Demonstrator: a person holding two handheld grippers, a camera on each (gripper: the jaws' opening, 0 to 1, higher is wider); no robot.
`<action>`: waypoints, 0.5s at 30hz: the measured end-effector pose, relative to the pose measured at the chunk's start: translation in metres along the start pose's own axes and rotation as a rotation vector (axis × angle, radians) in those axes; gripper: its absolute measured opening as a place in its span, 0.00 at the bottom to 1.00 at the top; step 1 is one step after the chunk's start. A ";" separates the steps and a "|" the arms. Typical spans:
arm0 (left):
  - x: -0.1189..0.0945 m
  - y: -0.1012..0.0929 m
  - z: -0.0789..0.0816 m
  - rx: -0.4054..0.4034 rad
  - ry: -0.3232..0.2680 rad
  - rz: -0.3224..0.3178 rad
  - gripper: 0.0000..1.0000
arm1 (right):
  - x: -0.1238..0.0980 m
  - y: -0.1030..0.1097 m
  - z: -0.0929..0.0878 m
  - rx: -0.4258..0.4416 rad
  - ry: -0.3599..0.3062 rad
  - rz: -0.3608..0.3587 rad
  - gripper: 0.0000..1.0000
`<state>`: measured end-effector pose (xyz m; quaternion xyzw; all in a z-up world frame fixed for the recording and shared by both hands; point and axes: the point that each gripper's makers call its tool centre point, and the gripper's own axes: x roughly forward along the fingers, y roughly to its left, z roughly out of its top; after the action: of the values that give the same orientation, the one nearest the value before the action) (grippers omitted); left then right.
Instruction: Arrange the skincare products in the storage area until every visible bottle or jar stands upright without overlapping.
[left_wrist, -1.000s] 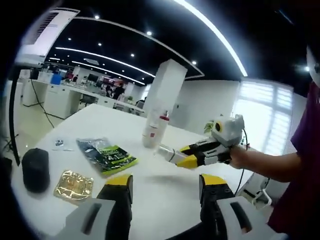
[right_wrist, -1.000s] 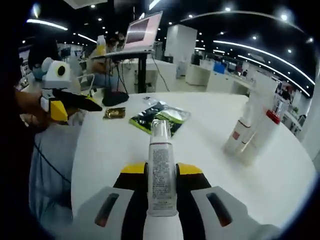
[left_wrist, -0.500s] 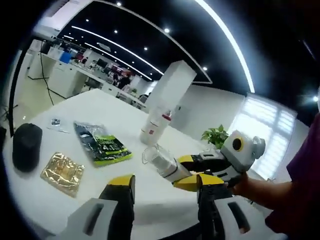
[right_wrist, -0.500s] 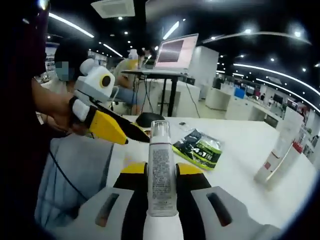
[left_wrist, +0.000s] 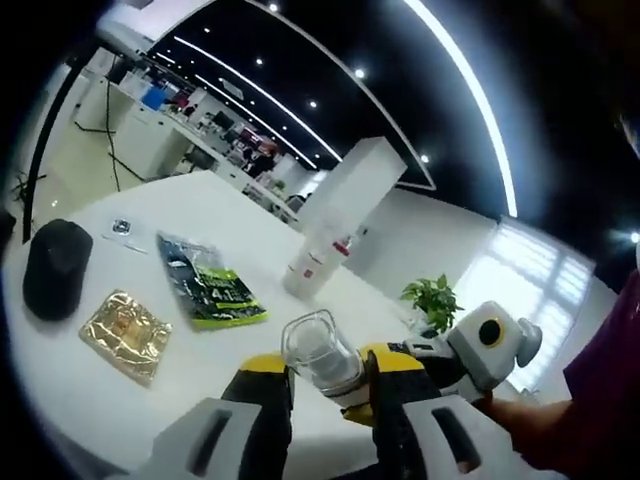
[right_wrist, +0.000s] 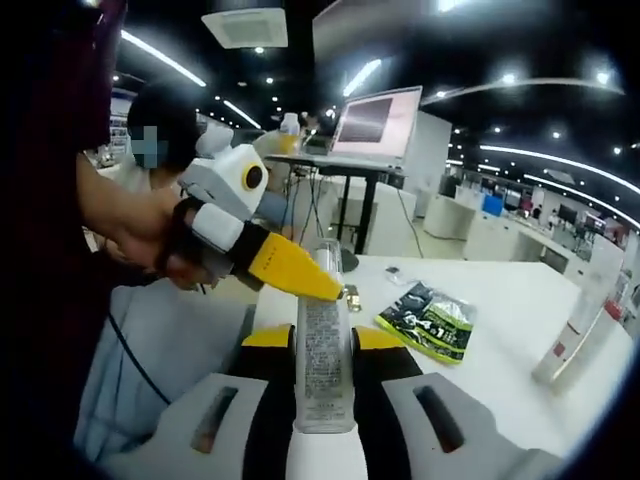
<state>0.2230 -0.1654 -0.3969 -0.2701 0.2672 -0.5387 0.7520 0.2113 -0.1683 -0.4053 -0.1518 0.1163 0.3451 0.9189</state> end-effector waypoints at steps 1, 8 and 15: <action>0.000 0.000 0.000 -0.002 -0.001 -0.002 0.29 | 0.001 0.000 0.000 -0.002 0.000 -0.001 0.19; -0.003 -0.015 0.002 0.077 -0.001 -0.062 0.21 | 0.006 0.006 -0.001 0.006 -0.004 0.020 0.20; -0.005 -0.023 -0.003 0.237 0.101 -0.125 0.19 | 0.003 0.012 0.000 0.090 -0.034 0.122 0.21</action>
<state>0.2042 -0.1678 -0.3821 -0.1681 0.2219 -0.6253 0.7290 0.2051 -0.1581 -0.4084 -0.0972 0.1253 0.3973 0.9039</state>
